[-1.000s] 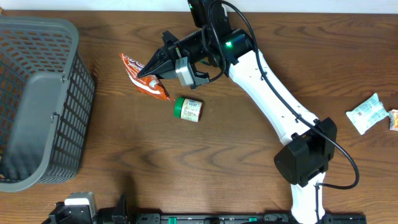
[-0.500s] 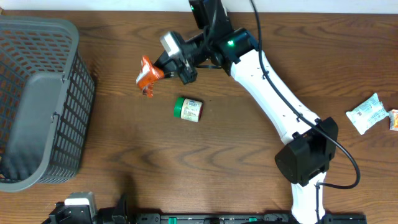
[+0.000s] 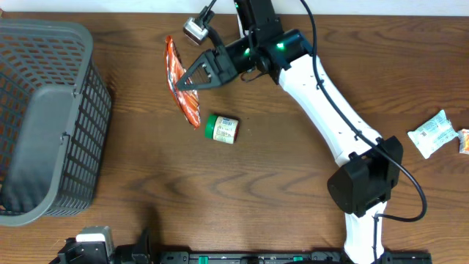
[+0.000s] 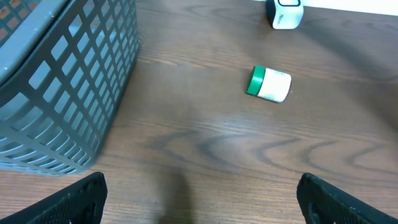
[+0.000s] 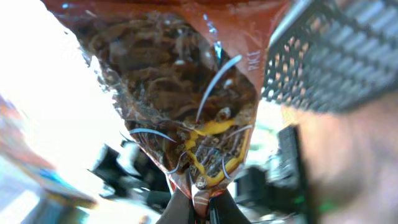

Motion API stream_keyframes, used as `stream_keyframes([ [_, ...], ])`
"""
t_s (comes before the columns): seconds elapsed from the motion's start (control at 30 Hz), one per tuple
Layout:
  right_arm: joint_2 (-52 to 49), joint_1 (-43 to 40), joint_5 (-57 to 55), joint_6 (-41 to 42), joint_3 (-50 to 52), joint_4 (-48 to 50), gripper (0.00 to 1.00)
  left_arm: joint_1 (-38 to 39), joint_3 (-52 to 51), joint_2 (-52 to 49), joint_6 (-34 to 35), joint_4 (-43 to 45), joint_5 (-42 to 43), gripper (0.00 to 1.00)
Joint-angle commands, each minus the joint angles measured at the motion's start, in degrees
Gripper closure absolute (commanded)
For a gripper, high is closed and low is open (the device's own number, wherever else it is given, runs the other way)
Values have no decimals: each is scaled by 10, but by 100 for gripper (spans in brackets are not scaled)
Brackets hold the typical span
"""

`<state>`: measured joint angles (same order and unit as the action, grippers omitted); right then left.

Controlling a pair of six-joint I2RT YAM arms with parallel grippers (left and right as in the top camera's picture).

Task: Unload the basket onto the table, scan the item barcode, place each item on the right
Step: 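Hold the TOP bar up against the scanner window, then lower the TOP bar beside the green-capped bottle with the right gripper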

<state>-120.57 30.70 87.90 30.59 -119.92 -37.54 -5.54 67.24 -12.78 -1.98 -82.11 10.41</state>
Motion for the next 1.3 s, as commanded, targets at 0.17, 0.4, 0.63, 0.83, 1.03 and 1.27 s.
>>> stream_keyframes([
  [0.17, 7, -42, 16, 398, -7, 0, 99, -2, 2, 2, -9, 1, 5, 2],
  [0.4, 7, -58, 16, 544, -7, 0, 99, -2, 2, 2, -9, 1, 5, 2],
  [0.63, 7, -61, 9, 642, -7, 0, 99, -2, 2, 2, -9, 1, 5, 2],
  [0.83, 7, -64, 7, 657, -7, 1, 99, -2, 2, 2, -9, 1, 5, 2],
  [1.03, 7, -63, 16, 644, -7, 5, 99, -2, 2, 2, -9, 1, 5, 2],
  [1.27, 7, -72, 16, 674, -7, 45, 99, -2, 2, 2, -9, 1, 5, 2],
])
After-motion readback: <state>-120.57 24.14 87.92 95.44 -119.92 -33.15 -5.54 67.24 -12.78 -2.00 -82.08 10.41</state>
